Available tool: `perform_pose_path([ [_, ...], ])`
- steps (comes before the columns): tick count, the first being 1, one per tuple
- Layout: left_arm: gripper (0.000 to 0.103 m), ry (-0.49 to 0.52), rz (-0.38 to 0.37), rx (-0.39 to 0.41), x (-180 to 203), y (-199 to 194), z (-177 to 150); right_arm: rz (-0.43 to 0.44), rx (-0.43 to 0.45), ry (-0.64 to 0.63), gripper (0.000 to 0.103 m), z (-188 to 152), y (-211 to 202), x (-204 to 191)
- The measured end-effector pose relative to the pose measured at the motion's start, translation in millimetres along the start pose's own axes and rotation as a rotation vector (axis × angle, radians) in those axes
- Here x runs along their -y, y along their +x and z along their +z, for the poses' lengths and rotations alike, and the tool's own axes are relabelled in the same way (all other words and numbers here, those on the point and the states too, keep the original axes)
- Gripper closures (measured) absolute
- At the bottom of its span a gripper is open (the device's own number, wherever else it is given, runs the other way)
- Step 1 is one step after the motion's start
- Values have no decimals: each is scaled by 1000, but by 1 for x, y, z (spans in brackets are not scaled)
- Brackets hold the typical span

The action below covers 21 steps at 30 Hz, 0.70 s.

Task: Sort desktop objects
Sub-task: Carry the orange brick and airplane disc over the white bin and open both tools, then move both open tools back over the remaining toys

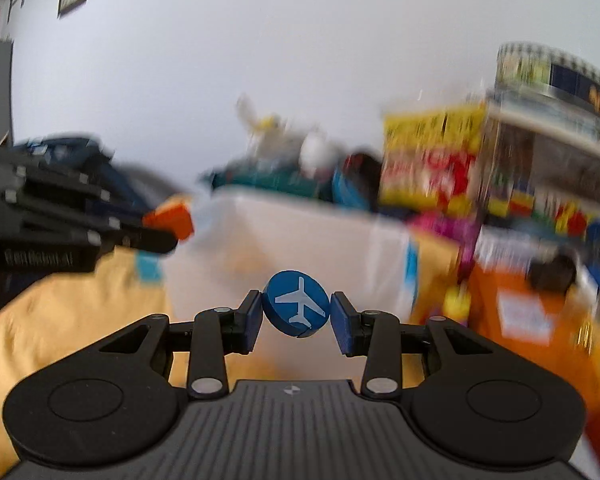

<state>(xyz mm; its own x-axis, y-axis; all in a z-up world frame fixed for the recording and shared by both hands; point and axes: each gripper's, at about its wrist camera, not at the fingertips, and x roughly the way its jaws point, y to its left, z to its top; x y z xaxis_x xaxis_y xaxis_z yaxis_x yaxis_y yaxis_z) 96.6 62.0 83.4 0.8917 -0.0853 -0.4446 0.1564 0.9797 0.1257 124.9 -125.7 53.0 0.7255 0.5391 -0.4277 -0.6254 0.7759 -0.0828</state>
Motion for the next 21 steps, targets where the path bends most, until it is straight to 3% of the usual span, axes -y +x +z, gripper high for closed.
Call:
perform_pose_path([
  [3, 84, 51, 57, -18, -11, 37, 14, -14, 59, 13, 62, 28, 21, 4],
  [5, 81, 52, 97, -77, -17, 63, 17, -28, 40, 8, 62, 39, 43, 9],
  [7, 69, 20, 110, -113, -20, 72, 15, -27, -9, -6, 59, 43, 64, 12],
  [9, 47, -10, 86, -98, -18, 60, 8, -33, -64, -7, 53, 39, 73, 13],
  [10, 45, -11, 77, -90, -16, 52, 1, -29, -69, -7, 53, 34, 71, 13],
  [15, 43, -43, 25, -119, -2, 14, -24, 7, -80, 29, 50, 8, 39, 15],
  [21, 41, -131, -47, -233, 19, -13, -76, 31, -122, 49, 47, -24, -3, 9],
])
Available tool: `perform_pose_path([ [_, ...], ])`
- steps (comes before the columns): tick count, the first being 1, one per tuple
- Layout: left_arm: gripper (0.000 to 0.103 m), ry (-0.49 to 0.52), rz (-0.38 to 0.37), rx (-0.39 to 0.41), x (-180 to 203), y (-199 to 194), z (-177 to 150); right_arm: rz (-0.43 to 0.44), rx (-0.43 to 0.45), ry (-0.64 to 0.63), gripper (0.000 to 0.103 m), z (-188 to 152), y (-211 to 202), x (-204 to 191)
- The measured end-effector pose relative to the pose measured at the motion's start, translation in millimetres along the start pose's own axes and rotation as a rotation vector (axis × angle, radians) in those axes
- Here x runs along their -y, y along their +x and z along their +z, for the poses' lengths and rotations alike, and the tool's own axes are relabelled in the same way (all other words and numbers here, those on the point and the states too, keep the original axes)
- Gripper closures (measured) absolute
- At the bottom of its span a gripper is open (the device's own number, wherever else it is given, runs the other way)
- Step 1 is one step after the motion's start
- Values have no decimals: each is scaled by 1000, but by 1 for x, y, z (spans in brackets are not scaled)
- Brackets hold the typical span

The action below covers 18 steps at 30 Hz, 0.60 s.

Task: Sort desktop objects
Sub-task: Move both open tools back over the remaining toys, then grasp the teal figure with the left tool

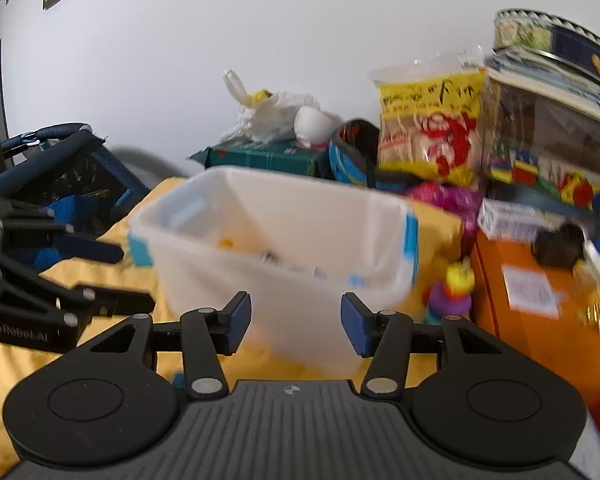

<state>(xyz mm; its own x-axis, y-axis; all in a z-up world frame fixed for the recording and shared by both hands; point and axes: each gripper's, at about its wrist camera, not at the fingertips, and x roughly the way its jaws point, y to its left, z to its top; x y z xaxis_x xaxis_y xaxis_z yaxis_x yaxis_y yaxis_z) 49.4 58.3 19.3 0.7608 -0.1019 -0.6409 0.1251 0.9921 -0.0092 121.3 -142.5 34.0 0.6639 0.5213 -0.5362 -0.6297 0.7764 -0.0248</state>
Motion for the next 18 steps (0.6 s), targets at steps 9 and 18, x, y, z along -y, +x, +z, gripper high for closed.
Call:
perform_pose_path([
  [9, 41, -293, -51, -199, -3, 36, -47, -16, -129, -49, 45, -72, -20, -25],
  [18, 41, -517, 14, -264, -16, 99, -33, -53, -159, -16, 44, -89, -30, -14],
])
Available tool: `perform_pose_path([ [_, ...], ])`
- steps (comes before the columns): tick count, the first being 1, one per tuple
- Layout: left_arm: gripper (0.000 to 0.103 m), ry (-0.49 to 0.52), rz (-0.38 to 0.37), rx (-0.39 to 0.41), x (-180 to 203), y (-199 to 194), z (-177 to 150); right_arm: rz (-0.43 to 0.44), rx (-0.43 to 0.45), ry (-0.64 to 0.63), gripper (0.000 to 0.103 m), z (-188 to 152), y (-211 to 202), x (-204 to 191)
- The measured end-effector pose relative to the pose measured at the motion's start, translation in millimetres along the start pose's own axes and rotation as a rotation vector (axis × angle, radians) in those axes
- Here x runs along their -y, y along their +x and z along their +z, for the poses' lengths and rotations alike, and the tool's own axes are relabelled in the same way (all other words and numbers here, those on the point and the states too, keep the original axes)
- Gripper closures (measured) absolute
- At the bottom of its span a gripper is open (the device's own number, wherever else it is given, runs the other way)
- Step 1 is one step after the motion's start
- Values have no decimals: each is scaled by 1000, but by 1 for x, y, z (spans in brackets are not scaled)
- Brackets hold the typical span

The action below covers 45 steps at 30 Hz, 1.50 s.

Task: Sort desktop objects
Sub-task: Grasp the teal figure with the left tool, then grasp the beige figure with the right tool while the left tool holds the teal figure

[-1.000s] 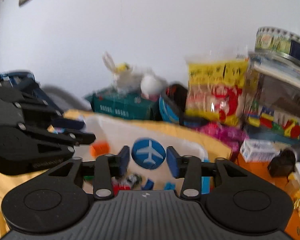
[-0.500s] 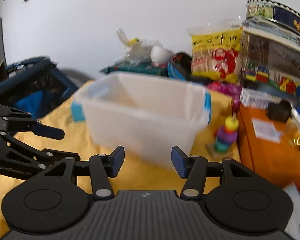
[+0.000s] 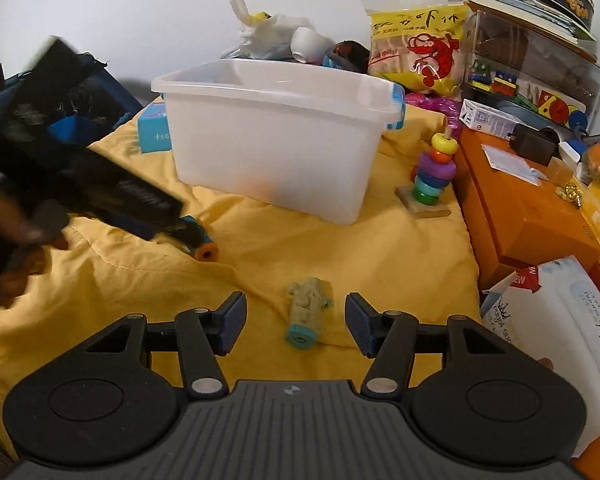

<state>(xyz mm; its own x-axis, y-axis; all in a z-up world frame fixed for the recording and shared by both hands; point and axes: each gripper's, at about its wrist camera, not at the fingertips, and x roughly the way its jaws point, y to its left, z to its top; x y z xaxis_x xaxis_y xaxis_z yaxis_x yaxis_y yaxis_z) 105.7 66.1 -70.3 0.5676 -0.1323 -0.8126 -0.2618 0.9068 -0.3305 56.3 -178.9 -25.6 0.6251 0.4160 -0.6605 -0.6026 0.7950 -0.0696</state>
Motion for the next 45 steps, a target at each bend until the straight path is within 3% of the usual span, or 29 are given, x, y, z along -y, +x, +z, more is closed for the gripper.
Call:
perform_pose_path([
  [3, 44, 34, 12, 32, 6, 15, 8, -5, -2, -4, 44, -5, -1, -2],
  [4, 52, 75, 15, 34, 9, 19, 10, -5, -4, -3, 44, -6, -1, -2],
  [5, 66, 108, 17, 26, 10, 21, 12, -3, -8, -3, 44, -8, 0, -3],
  [9, 71, 205, -29, -13, 1, 16, 11, 1, -9, -15, 44, -12, 0, -6],
  [11, 78, 247, -75, -67, -6, 6, 9, 3, -7, -16, 44, -11, 0, -5],
  [13, 78, 324, -107, -118, -9, -8, 3, 0, -1, -20, 44, -10, 1, -5],
  [16, 79, 505, -64, -147, -4, -30, -16, 7, 5, -27, 44, -6, 6, -5],
  [19, 79, 598, -60, -175, -1, -38, -39, 27, -4, -26, 44, -3, 15, -7],
  [23, 76, 579, -52, -118, -3, -35, -55, 37, -9, -38, 44, 0, 26, -13],
  [27, 58, 531, 4, -7, 3, -49, -66, 21, -10, -15, 26, 1, 41, -16],
  [30, 56, 513, -9, 3, 5, -56, -72, 13, -32, 18, 25, 0, 54, -13],
  [32, 56, 481, -30, -30, 2, -53, -73, 16, -63, 42, 25, -4, 62, -10],
  [34, 58, 447, -61, -66, -2, -45, -78, 23, -113, 73, 33, -9, 68, -6],
  [36, 81, 500, -51, -40, 2, -46, -83, 50, -139, 92, 44, -16, 70, -3],
  [37, 81, 523, -52, -38, 4, -47, -85, 46, -125, 84, 60, -18, 67, -3],
  [39, 82, 508, -75, -49, 3, -48, -84, 46, -120, 63, 71, -18, 64, -3],
  [45, 82, 530, -80, 15, 9, -66, -72, 69, -125, 57, 72, -15, 53, -1],
])
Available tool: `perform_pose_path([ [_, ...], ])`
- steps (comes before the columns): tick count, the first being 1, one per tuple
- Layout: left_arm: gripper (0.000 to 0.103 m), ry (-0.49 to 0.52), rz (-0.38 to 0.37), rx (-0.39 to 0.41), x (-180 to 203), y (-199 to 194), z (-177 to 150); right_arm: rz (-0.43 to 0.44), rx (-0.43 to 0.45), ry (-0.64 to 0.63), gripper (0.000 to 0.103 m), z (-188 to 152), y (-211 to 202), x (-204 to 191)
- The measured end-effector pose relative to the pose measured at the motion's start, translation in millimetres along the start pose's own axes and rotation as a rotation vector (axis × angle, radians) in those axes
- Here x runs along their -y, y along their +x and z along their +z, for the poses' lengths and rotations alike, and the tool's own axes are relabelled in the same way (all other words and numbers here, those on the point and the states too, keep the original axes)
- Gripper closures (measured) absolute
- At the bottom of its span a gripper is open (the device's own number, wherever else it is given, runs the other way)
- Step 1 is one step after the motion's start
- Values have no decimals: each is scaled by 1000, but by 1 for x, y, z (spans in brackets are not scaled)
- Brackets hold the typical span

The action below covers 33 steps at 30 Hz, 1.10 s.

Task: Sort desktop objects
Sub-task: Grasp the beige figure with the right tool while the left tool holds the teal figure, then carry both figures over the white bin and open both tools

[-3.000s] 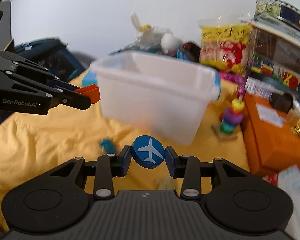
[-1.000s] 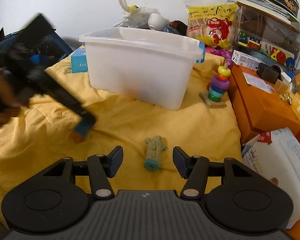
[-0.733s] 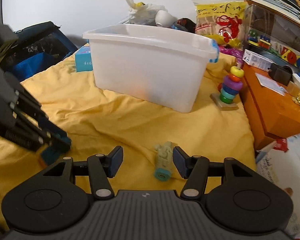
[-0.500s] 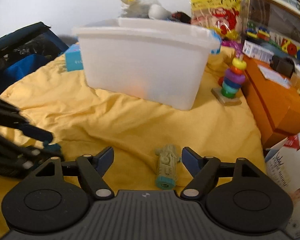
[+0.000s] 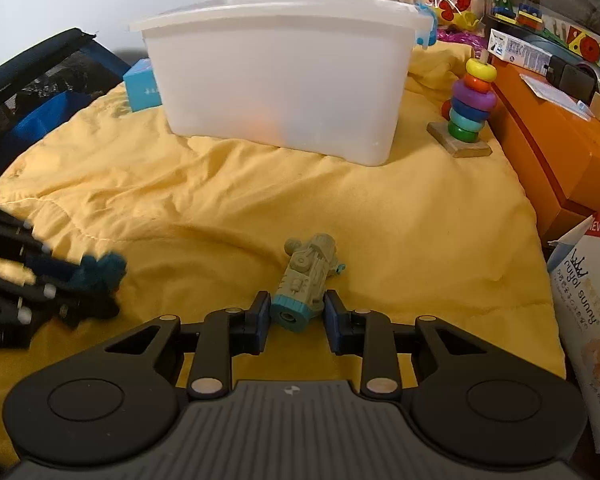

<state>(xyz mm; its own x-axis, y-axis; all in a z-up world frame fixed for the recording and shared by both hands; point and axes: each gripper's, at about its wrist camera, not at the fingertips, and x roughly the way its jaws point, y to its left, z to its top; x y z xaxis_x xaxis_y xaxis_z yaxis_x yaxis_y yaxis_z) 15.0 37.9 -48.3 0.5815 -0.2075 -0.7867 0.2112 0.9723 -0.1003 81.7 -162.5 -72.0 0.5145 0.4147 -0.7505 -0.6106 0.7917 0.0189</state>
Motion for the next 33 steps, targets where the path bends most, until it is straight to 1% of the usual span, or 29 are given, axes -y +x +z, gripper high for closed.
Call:
perform_pose_path([
  [3, 82, 14, 10, 48, 1, -14, 11, -8, 29, -42, 72, 3, -12, -5],
  [9, 82, 66, 49, 138, 7, -37, 31, -21, 123, -116, 72, 18, -40, -15],
  [16, 81, 111, 68, 226, 10, -58, 58, 9, 211, -107, 72, 42, -58, -15],
  [19, 81, 93, 43, 273, 3, -66, 77, 28, 257, -86, 72, 59, -64, -11],
  [21, 81, 106, 67, 308, -1, -69, 91, 36, 292, -80, 72, 74, -66, -9],
  [24, 81, 106, 92, 371, -13, -72, 117, 22, 358, -73, 72, 101, -66, -7],
  [25, 81, 116, 111, 401, -17, -73, 126, 16, 382, -72, 72, 112, -66, -6],
  [27, 81, 132, 148, 427, -22, -71, 141, 16, 418, -64, 72, 131, -65, -4],
  [29, 81, 127, 170, 435, -33, -64, 157, 39, 447, -30, 72, 147, -64, 0],
  [32, 81, 113, 215, 426, -48, -41, 177, 29, 440, -3, 71, 167, -51, 6],
  [33, 81, 102, 233, 410, -54, -29, 183, 28, 432, 1, 71, 173, -45, 7],
])
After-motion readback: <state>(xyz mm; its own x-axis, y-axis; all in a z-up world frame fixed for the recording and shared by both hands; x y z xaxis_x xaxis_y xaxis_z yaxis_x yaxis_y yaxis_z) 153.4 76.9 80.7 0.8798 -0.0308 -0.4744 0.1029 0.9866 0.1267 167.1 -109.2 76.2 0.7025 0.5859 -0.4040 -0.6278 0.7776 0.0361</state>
